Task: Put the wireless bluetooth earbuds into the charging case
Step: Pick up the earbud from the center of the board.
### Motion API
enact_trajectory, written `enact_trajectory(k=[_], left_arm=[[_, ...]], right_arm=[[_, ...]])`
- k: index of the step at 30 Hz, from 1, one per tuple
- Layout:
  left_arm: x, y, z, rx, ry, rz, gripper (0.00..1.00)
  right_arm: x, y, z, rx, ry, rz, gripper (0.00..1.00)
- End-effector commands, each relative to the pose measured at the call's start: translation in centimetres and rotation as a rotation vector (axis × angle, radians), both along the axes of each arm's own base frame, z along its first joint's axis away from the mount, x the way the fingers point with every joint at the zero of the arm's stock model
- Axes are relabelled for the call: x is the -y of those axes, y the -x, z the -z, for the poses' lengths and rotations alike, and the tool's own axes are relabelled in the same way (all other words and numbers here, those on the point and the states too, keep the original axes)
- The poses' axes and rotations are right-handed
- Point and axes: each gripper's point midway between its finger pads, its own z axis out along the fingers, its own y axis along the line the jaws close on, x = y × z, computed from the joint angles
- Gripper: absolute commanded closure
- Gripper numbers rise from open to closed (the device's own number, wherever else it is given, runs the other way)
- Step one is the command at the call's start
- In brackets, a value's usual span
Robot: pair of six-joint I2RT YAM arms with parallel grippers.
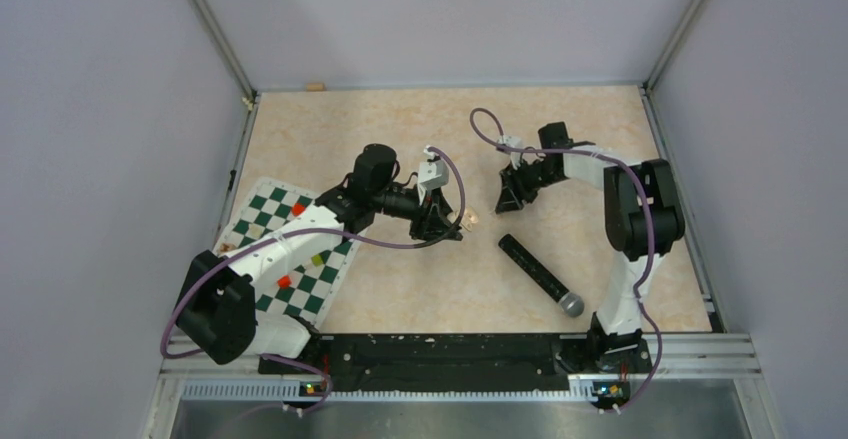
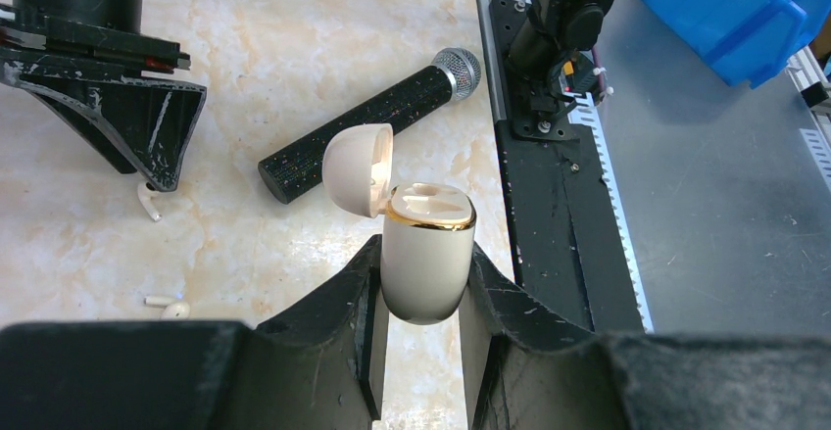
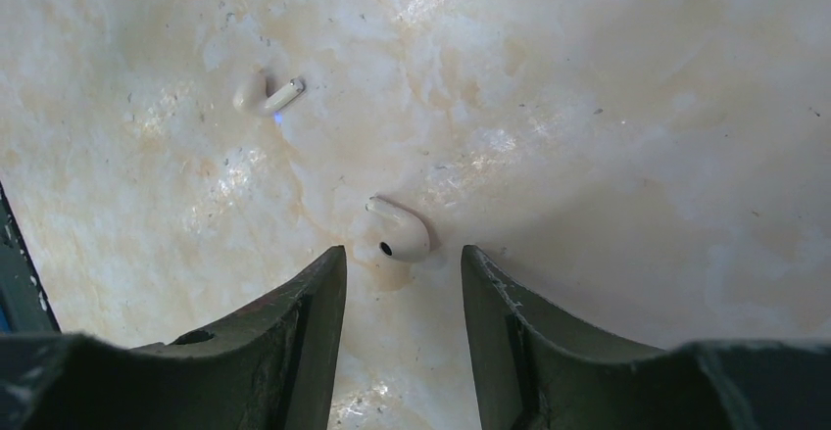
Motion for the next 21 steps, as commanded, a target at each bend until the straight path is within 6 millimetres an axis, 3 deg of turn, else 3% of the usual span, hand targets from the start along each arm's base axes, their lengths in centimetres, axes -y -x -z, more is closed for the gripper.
enact_trajectory(k=[1, 21], left_arm=[[0.2, -0.1, -1.2, 0.041, 0.039, 0.014, 1.0], [0.0, 0.0, -1.3, 0.051, 0.042, 0.01, 1.0]], right_arm=[[-0.1, 0.3, 1.4, -0.03, 0.04, -0.005, 0.54], [0.2, 0.7, 2.8, -0.032, 0.113, -0.02, 0.62]])
